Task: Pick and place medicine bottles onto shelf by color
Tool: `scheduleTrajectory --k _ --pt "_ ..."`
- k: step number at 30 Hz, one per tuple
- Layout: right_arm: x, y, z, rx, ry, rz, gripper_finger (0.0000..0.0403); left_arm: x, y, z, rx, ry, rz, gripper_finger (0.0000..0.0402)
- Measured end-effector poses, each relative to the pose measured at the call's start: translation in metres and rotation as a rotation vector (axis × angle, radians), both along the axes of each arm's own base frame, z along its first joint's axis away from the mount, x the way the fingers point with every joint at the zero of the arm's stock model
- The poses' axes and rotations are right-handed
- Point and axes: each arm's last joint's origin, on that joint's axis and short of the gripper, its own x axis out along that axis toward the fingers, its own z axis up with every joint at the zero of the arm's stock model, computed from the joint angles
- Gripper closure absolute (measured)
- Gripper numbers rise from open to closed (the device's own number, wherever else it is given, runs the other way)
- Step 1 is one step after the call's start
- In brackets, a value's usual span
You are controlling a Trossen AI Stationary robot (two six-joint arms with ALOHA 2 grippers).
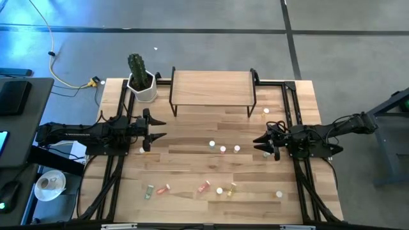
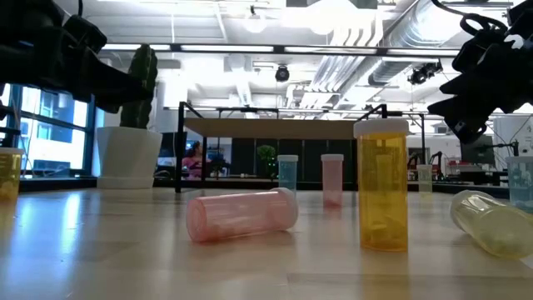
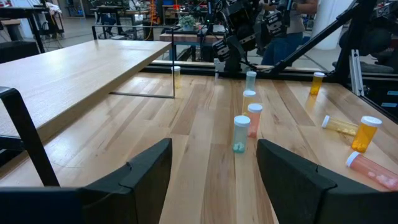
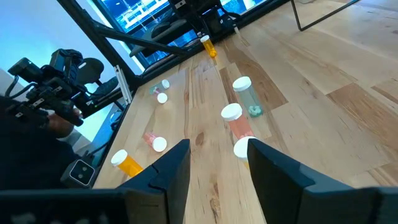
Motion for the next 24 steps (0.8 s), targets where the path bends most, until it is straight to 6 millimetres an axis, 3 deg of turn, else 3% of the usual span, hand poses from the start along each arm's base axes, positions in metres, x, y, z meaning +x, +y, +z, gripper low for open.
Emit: scheduleTrajectory --k 24 --pt "0.0000 0.0000 0.0000 0.000 0.000 0.000 0.0251 0.0002 0.0000 0.0015 0.000 -0.017 0.000 0.0176"
